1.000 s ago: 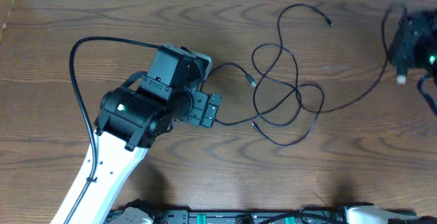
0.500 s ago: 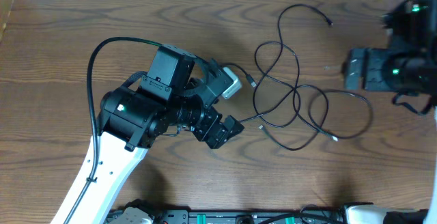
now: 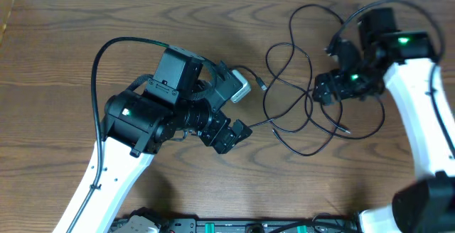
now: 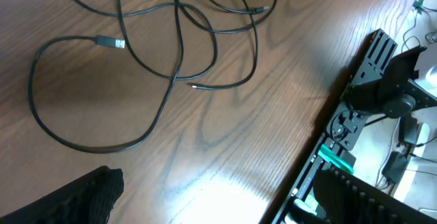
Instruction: Untangle cables
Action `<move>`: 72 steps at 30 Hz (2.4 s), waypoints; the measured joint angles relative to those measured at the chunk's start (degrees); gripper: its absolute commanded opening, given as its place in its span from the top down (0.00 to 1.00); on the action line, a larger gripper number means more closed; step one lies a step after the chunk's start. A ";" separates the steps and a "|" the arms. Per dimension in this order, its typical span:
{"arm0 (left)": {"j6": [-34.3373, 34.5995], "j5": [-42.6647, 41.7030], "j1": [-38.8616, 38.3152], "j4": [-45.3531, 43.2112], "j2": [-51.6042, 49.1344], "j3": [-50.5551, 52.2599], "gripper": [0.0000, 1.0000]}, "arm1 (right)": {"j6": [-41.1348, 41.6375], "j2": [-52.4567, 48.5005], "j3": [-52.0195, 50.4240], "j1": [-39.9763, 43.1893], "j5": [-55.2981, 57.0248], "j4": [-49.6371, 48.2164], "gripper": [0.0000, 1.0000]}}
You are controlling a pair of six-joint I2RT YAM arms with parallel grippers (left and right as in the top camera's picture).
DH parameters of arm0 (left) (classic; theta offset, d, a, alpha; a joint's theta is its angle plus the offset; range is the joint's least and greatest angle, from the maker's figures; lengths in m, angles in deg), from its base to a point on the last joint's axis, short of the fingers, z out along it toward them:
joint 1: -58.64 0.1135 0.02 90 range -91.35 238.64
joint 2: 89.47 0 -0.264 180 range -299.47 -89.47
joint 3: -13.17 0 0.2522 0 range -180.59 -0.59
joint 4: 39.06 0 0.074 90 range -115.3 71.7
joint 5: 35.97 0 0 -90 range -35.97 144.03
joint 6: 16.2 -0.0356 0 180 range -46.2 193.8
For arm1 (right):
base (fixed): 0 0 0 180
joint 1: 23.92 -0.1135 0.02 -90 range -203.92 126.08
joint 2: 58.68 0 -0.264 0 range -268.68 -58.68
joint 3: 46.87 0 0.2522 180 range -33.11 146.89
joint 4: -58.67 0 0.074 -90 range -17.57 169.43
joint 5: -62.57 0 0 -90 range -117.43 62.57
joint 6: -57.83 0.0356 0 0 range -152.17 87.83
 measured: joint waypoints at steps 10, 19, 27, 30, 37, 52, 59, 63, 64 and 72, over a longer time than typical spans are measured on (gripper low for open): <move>0.72 0.11 0.00 0.42 0.00 0.00 0.05 | -0.48 -12.61 -5.66 -6.14 -0.72 -9.18 0.40; 0.85 0.13 0.00 2.40 0.00 0.00 0.05 | 4.98 -18.99 -5.66 -6.36 3.50 -15.17 0.47; 0.85 0.11 0.00 2.49 0.00 0.00 0.05 | 8.92 -18.99 -5.66 -6.23 6.10 -17.57 0.43; 0.85 0.11 0.00 2.49 0.00 0.00 0.05 | 10.60 -18.99 -5.66 -6.21 7.96 -17.81 0.44; 0.85 0.11 0.00 2.49 0.00 0.00 0.05 | 11.89 -18.99 -5.66 -6.21 9.05 -18.01 0.46; 0.85 0.11 0.00 2.49 0.00 0.00 0.05 | 13.88 -18.51 -11.76 -6.12 8.31 -23.65 0.99; 0.85 0.11 0.00 2.54 0.00 0.00 0.05 | 14.08 -18.95 -9.20 -6.03 5.62 -17.46 0.99; 0.85 0.11 0.00 2.45 0.00 0.00 0.05 | 14.10 -19.69 4.94 -6.03 5.35 -3.61 0.99; 0.85 0.11 0.00 2.64 0.00 0.00 0.05 | 14.12 -19.93 9.75 -6.03 5.16 -0.85 0.99; 0.85 0.13 -0.04 2.47 0.00 0.04 0.05 | 14.08 -19.63 50.77 -6.03 4.66 13.07 0.99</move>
